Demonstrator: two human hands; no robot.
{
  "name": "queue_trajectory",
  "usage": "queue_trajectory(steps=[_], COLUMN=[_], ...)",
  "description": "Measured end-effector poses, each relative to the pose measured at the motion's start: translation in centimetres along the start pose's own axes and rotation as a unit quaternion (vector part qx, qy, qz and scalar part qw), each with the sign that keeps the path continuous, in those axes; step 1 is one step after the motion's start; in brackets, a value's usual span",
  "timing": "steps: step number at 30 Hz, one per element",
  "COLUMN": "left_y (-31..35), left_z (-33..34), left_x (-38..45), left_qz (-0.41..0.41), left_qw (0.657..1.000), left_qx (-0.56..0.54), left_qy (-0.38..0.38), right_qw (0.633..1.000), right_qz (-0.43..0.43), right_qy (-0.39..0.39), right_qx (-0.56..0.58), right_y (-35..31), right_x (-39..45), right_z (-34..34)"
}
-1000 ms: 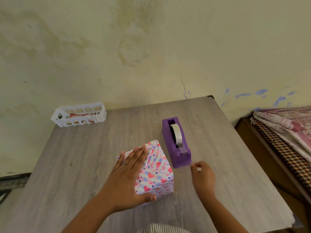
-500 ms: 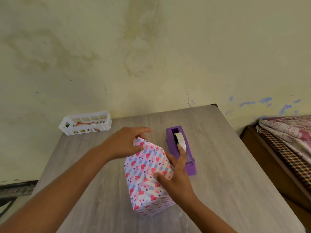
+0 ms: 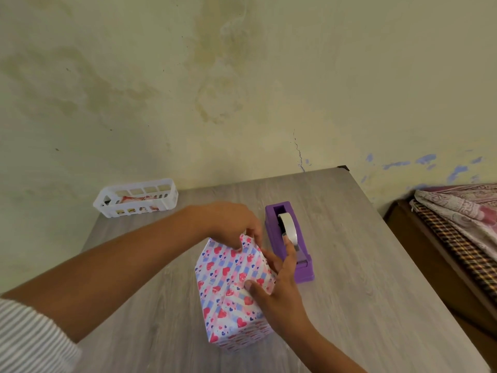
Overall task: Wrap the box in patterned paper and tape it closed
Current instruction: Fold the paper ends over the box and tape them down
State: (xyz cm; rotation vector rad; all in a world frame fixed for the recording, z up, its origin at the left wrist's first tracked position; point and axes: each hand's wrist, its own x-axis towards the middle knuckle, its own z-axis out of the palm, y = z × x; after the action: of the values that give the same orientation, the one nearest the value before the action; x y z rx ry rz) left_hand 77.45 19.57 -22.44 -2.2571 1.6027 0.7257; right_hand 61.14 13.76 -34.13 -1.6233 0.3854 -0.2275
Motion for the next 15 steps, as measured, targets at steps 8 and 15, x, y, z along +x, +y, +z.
queue_trajectory(steps=[8,15], left_y=[-0.1,-1.0], left_z=[0.4,0.9], left_x=[-0.1,-1.7], left_qz=[0.003,-0.024], left_qw=[0.999,0.986], left_qx=[-0.028,-0.147], left_qy=[0.038,0.077], right_qw=[1.0,0.979], right_qz=[0.01,0.116], right_qy=[-0.004,-0.05], right_qx=[0.006,0.16], right_y=[0.0,-1.3], right_x=[-0.2,3.4], right_z=[0.0,-2.9])
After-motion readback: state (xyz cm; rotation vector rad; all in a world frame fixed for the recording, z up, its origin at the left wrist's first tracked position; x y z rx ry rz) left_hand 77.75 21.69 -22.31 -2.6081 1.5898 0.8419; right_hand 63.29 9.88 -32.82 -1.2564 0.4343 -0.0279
